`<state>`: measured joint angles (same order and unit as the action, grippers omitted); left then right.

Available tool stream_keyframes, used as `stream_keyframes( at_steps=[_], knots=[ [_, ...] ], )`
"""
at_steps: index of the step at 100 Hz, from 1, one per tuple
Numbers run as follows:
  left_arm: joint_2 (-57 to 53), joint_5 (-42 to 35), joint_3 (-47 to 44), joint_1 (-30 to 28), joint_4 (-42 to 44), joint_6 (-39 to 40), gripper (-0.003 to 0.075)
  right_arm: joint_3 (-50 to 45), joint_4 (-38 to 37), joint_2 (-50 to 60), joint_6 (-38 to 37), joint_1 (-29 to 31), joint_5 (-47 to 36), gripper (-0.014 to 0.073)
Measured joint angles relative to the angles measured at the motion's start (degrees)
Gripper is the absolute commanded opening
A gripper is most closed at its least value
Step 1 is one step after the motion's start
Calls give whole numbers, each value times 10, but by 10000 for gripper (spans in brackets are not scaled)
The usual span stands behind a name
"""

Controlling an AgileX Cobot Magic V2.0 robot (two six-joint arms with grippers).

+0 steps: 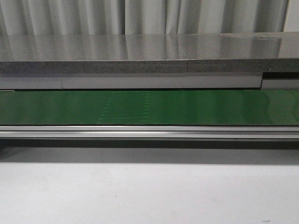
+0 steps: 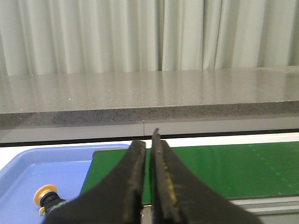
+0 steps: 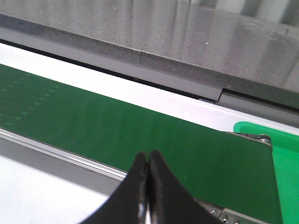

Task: Move button from right to left

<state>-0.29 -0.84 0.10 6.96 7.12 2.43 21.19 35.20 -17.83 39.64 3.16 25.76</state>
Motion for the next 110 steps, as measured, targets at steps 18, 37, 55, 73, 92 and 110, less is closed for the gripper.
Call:
stream_keyframes(
  at_steps=[18,37,55,73,92,110],
  knots=[
    [0,0,0,0,0,0,5,0,0,0,0,0,0,-68],
    [0,0,0,0,0,0,5,0,0,0,0,0,-6,-68],
    [0,0,0,0,0,0,5,0,-19,0,-8,0,-12,-68],
    [0,0,0,0,0,0,5,0,-130,0,-119,-16,-13,-68],
    [0,0,0,0,0,0,5,-27,-279,0,-280,-60,-52,-68],
    [0,0,0,0,0,0,5,-81,-352,10,-371,-76,-137,-68]
  ],
)
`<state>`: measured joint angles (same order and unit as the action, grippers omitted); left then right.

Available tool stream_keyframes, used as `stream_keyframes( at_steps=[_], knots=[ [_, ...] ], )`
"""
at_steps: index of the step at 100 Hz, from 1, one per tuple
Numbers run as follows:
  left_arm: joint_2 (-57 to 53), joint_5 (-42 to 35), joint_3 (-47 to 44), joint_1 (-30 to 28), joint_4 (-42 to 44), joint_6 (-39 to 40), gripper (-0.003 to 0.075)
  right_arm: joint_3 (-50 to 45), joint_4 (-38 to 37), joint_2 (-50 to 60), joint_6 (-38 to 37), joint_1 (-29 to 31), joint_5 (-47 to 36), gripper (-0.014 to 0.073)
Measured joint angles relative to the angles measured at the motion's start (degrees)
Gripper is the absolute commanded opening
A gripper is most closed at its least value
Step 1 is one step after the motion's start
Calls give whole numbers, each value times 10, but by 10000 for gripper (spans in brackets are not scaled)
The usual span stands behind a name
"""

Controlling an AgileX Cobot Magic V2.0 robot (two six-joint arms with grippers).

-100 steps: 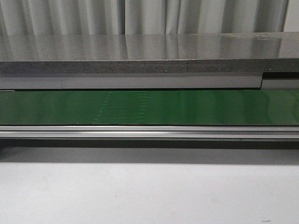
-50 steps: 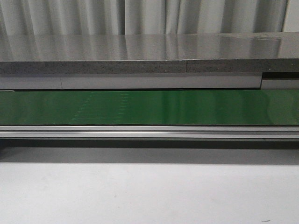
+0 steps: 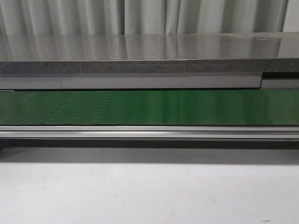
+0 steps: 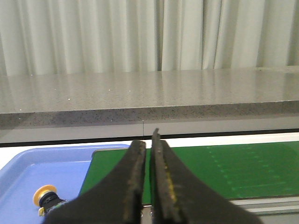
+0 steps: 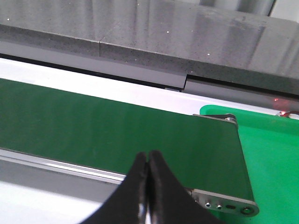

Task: Move button from right to left

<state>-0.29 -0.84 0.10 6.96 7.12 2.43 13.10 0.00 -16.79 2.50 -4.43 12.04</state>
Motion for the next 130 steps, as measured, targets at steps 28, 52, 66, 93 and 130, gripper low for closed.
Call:
stream_keyframes(
  at_steps=[28,52,66,93,130],
  knots=[
    [0,0,0,0,0,0,5,-80,-15,86,-16,0,-37,-68],
    [0,0,0,0,0,0,5,-137,-15,169,-18,0,-39,-68],
    [0,0,0,0,0,0,5,-146,-15,172,-18,0,-45,-68],
    [0,0,0,0,0,0,5,-148,-15,172,-19,0,-50,-68],
    [0,0,0,0,0,0,5,-148,-15,172,-19,0,-50,-68]
  ],
)
